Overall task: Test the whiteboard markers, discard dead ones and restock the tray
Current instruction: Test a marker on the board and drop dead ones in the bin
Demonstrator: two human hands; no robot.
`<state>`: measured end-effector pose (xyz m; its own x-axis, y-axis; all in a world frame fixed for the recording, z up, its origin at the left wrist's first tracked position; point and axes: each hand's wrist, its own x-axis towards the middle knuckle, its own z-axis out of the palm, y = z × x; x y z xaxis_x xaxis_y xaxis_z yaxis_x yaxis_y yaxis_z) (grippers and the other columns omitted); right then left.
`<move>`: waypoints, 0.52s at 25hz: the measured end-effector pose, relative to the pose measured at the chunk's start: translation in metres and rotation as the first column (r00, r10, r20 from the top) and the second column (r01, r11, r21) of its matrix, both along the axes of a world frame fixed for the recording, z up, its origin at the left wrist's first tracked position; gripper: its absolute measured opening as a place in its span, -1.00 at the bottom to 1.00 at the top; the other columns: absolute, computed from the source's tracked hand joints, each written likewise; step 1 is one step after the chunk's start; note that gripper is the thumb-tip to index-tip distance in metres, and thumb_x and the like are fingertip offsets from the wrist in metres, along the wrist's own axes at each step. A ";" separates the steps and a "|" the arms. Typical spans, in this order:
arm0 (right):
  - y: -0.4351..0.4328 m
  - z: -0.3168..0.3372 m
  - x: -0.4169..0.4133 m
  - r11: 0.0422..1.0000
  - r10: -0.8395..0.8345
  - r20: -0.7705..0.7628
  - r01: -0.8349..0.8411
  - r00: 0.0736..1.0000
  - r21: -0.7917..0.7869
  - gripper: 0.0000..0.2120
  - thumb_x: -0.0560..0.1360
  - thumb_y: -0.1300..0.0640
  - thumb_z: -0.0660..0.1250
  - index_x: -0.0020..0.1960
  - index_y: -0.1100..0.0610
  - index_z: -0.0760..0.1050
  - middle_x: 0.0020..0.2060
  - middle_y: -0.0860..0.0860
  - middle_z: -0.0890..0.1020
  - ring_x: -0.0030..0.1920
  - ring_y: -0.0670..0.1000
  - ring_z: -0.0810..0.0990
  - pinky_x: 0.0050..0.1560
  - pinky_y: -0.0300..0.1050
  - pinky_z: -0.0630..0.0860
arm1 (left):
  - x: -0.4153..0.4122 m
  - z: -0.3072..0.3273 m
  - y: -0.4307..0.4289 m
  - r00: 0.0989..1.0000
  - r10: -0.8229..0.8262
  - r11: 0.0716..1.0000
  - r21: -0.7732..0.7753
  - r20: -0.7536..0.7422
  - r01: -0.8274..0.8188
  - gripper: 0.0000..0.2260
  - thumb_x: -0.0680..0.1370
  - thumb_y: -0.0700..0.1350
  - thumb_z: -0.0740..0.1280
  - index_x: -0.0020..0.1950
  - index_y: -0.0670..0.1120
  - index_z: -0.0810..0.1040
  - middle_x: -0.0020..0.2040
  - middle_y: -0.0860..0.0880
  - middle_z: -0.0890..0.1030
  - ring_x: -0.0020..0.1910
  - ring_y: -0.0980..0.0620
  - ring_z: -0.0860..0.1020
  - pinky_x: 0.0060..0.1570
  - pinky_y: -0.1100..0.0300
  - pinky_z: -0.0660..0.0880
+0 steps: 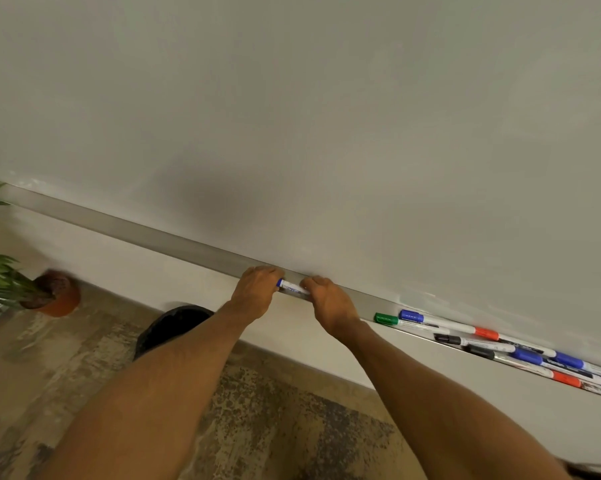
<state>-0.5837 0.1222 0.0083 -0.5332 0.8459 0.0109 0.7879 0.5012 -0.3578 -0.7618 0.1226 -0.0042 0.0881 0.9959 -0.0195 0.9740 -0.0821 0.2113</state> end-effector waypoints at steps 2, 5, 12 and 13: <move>0.002 0.001 -0.008 1.000 -0.010 0.014 0.010 1.000 0.001 -0.69 0.52 0.29 0.26 0.25 0.12 0.42 0.08 0.13 0.54 0.02 0.11 0.50 0.01 -0.04 0.48 | -0.009 -0.001 -0.006 0.999 0.032 0.999 -0.011 0.032 -0.032 -0.77 0.55 -0.12 0.35 0.20 -0.08 0.52 0.08 -0.05 0.60 0.04 -0.03 0.53 0.13 0.17 0.38; 0.006 -0.005 -0.012 1.000 0.001 0.027 -0.001 1.000 -0.015 -0.73 0.54 0.24 0.25 0.23 0.11 0.44 0.05 0.11 0.55 -0.01 0.09 0.50 -0.01 -0.05 0.49 | -0.016 0.000 -0.014 0.996 0.074 0.997 -0.037 0.039 -0.073 -0.67 0.55 -0.12 0.36 0.30 -0.05 0.44 0.18 -0.04 0.55 0.15 -0.02 0.50 0.24 0.15 0.35; -0.002 -0.002 -0.005 0.998 -0.011 0.031 0.009 0.999 0.066 -0.71 0.60 0.11 0.15 0.29 0.15 0.42 0.12 0.11 0.56 0.05 0.13 0.52 0.00 0.00 0.48 | -0.003 0.000 -0.022 0.998 0.064 0.998 -0.002 0.000 -0.064 -0.71 0.58 -0.04 0.29 0.29 -0.05 0.41 0.23 -0.02 0.50 0.21 -0.01 0.45 0.30 0.10 0.31; -0.003 -0.001 0.002 0.996 -0.029 0.055 0.024 0.998 0.084 -0.70 0.61 0.07 0.13 0.30 0.14 0.39 0.15 0.10 0.55 0.09 0.12 0.50 0.04 0.00 0.47 | 0.005 0.002 -0.022 0.999 0.051 0.999 0.016 -0.005 -0.051 -0.72 0.60 -0.03 0.25 0.28 -0.06 0.41 0.23 -0.02 0.51 0.22 -0.01 0.45 0.29 0.09 0.31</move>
